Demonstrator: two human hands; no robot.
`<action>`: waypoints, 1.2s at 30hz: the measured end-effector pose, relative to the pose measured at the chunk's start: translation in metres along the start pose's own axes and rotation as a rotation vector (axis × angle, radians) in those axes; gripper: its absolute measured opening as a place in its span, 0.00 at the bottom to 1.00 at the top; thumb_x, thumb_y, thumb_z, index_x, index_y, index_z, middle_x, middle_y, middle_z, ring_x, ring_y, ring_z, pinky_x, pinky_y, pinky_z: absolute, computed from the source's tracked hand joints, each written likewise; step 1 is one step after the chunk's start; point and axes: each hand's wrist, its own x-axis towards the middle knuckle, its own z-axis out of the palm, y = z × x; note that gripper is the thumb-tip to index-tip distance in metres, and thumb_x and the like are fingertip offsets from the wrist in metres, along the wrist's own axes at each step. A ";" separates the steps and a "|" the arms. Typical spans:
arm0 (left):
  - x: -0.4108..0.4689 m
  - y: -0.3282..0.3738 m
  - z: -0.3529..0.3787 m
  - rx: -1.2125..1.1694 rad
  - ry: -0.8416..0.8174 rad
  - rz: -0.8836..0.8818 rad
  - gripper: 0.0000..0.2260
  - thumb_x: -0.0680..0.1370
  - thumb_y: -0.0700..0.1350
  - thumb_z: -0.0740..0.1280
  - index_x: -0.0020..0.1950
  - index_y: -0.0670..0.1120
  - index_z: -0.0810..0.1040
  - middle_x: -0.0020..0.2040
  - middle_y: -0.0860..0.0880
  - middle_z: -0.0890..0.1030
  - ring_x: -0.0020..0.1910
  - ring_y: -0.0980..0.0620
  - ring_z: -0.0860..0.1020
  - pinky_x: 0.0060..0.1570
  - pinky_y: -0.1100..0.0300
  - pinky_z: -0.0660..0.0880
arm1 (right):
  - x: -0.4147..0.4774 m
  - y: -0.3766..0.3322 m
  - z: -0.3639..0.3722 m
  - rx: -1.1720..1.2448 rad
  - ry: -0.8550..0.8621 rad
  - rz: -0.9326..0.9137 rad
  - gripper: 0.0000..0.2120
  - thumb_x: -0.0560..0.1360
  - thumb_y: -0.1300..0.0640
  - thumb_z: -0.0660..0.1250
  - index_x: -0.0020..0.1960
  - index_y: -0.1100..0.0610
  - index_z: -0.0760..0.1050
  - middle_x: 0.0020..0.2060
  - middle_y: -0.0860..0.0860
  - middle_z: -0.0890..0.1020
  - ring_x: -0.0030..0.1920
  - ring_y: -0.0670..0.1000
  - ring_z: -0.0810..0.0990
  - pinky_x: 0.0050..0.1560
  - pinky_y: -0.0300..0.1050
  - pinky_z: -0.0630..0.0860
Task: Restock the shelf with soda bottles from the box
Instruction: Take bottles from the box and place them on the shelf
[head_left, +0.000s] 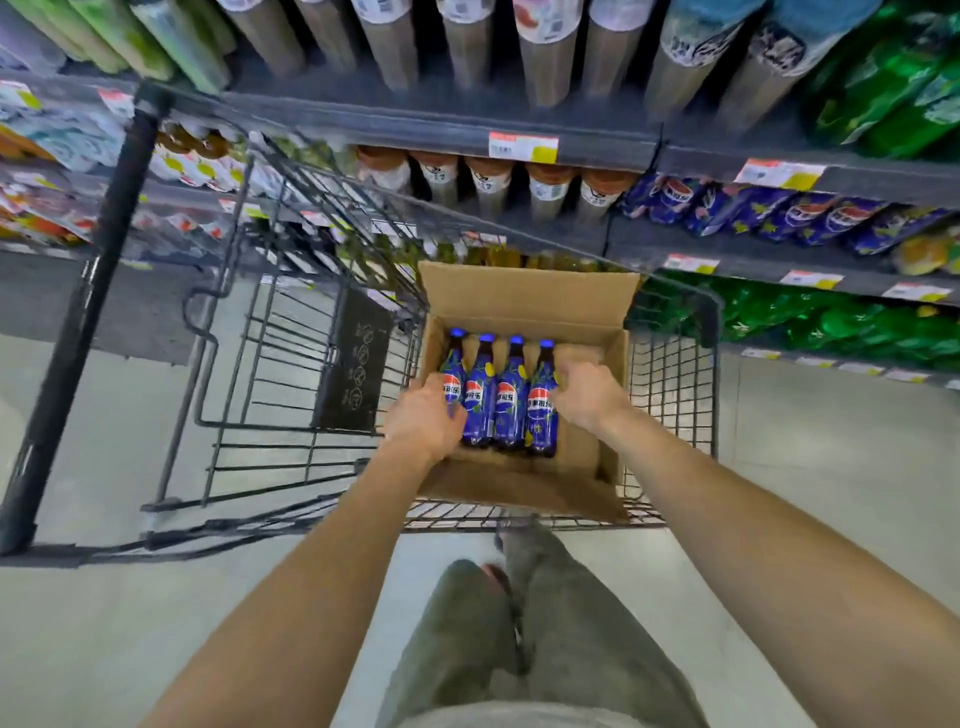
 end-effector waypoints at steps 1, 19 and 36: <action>0.010 0.001 0.004 -0.008 -0.017 -0.012 0.18 0.81 0.53 0.65 0.69 0.48 0.71 0.61 0.43 0.79 0.60 0.40 0.79 0.59 0.46 0.79 | 0.011 0.002 0.000 0.014 -0.011 0.018 0.26 0.81 0.53 0.64 0.78 0.59 0.67 0.70 0.59 0.76 0.69 0.60 0.76 0.70 0.50 0.73; 0.183 0.028 0.150 -0.113 -0.255 0.091 0.30 0.80 0.55 0.69 0.79 0.46 0.65 0.71 0.43 0.76 0.68 0.42 0.76 0.65 0.46 0.76 | 0.192 0.063 0.109 0.345 -0.100 0.369 0.36 0.76 0.47 0.74 0.76 0.59 0.62 0.66 0.60 0.77 0.65 0.61 0.78 0.53 0.44 0.72; 0.214 0.063 0.199 0.152 -0.373 0.048 0.39 0.73 0.57 0.76 0.75 0.40 0.64 0.72 0.40 0.64 0.72 0.39 0.70 0.62 0.46 0.76 | 0.197 0.102 0.143 0.778 0.059 0.405 0.22 0.65 0.57 0.83 0.55 0.58 0.79 0.45 0.51 0.86 0.43 0.49 0.84 0.46 0.47 0.83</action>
